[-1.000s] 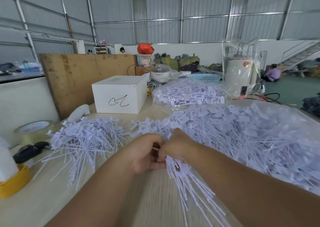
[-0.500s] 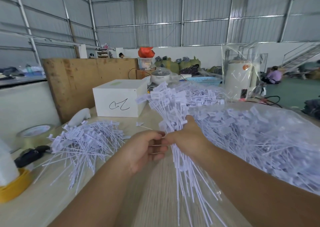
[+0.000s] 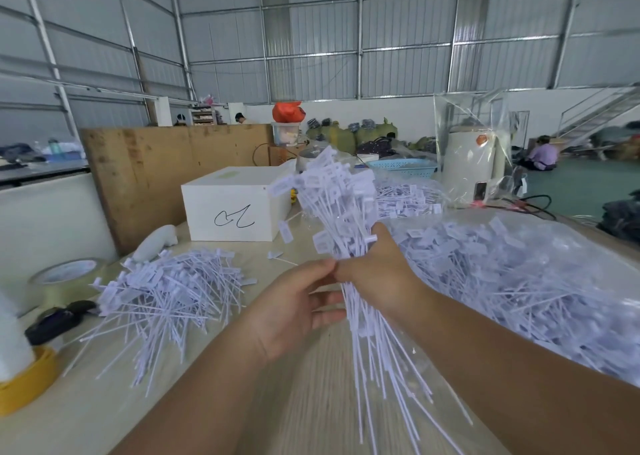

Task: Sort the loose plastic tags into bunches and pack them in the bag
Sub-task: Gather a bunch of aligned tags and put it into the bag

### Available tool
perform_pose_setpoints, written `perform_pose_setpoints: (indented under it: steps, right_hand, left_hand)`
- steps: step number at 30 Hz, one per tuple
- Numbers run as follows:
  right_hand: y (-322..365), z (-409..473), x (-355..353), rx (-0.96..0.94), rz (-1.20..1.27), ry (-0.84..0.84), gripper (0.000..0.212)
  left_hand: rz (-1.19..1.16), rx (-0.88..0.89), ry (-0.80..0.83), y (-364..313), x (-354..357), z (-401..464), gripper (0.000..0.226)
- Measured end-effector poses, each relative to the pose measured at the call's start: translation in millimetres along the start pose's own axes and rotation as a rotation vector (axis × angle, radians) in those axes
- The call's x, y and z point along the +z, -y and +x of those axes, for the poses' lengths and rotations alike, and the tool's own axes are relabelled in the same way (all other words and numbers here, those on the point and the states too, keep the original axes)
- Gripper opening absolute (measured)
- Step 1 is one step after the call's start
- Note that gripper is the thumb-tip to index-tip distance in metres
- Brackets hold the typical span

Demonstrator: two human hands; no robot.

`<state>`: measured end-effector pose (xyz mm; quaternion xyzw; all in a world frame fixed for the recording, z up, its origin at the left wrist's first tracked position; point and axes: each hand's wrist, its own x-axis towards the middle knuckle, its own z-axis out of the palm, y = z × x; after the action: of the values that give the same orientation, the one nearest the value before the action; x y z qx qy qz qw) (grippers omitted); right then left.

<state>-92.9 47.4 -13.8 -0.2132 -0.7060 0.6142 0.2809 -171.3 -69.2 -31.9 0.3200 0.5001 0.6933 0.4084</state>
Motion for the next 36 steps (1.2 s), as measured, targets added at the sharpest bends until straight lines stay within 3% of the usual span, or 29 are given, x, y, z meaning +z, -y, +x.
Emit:
perform_pose_setpoints:
  steps: [3, 5, 8, 13, 19, 23, 27, 30, 36]
  right_hand:
    - [4, 2, 0, -0.014, 0.016, 0.006, 0.094]
    - [2, 3, 0, -0.004, 0.0, 0.029, 0.104]
    - [-4, 1, 3, 0.032, -0.062, 0.102, 0.116]
    - [-15, 7, 7, 0.064, -0.203, 0.112, 0.084]
    - [-10, 10, 5, -0.058, -0.391, 0.124, 0.059]
    - [-8, 6, 5, -0.099, -0.412, 0.157, 0.065]
    - [-6, -2, 5, -0.117, -0.402, 0.255, 0.063]
    - [-3, -7, 2, -0.12, -0.41, 0.287, 0.06]
    - [2, -18, -12, -0.123, -0.395, 0.285, 0.07]
  left_hand:
    - [-0.077, 0.048, -0.144, -6, -6, 3, 0.045]
    - [-0.123, 0.035, -0.208, -10, -13, 5, 0.048]
    - [-0.13, -0.002, -0.181, -8, -15, 5, 0.051]
    - [-0.255, -0.009, 0.002, 3, -2, 3, 0.049]
    - [-0.404, 0.037, 0.069, 8, 0, 9, 0.043]
    - [-0.32, -0.037, -0.102, 2, -17, 10, 0.075]
    - [-0.489, 0.003, -0.226, 1, -35, 12, 0.091]
    - [-0.606, 0.078, -0.253, -1, -39, 13, 0.082]
    - [-0.605, 0.142, -0.432, -9, -51, 15, 0.033]
